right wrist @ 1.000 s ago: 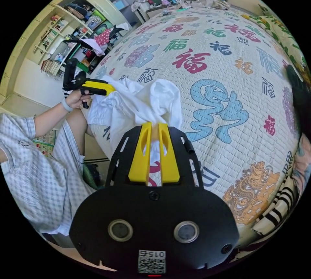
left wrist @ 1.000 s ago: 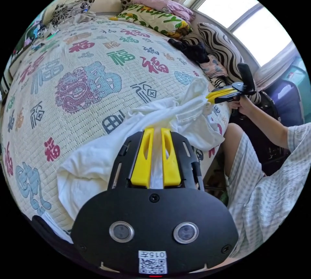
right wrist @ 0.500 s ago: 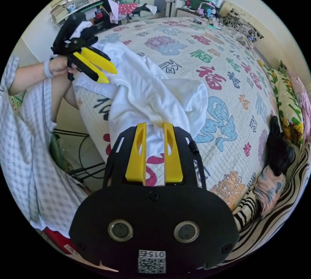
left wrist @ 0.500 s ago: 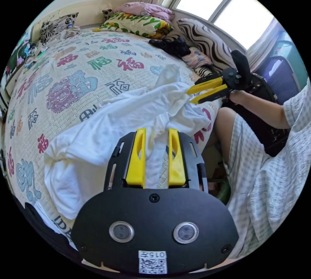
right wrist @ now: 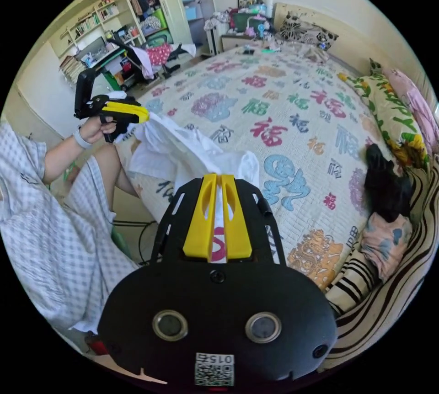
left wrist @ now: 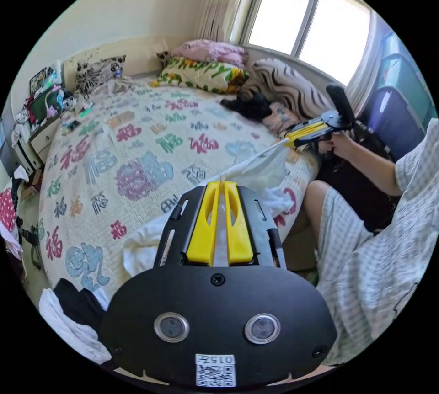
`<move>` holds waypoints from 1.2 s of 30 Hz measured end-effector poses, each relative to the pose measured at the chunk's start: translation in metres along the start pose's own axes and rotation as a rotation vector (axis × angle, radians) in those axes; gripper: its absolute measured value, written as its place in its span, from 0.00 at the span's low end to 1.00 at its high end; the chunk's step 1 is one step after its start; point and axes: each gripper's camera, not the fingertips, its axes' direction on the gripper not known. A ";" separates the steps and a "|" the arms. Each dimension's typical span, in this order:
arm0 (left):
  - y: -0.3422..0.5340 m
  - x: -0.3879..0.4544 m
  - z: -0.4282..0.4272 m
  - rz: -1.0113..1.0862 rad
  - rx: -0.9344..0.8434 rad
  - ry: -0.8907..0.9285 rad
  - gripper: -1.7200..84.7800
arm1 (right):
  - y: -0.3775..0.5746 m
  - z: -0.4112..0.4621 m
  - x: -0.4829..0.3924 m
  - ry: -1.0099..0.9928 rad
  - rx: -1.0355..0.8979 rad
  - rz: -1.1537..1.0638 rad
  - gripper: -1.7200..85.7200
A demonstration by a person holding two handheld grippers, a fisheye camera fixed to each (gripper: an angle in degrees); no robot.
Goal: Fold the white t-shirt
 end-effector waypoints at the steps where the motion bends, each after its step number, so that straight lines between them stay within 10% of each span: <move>1: -0.011 0.009 -0.030 0.016 0.054 0.004 0.03 | -0.001 -0.013 -0.008 0.008 0.016 0.001 0.02; 20: -0.150 0.158 -0.342 0.508 0.546 -0.138 0.02 | -0.039 -0.374 -0.217 0.466 0.495 -0.265 0.02; 36: -0.258 -0.178 0.052 -0.159 0.106 -0.385 0.07 | -0.229 -0.133 0.102 0.090 0.132 0.247 0.07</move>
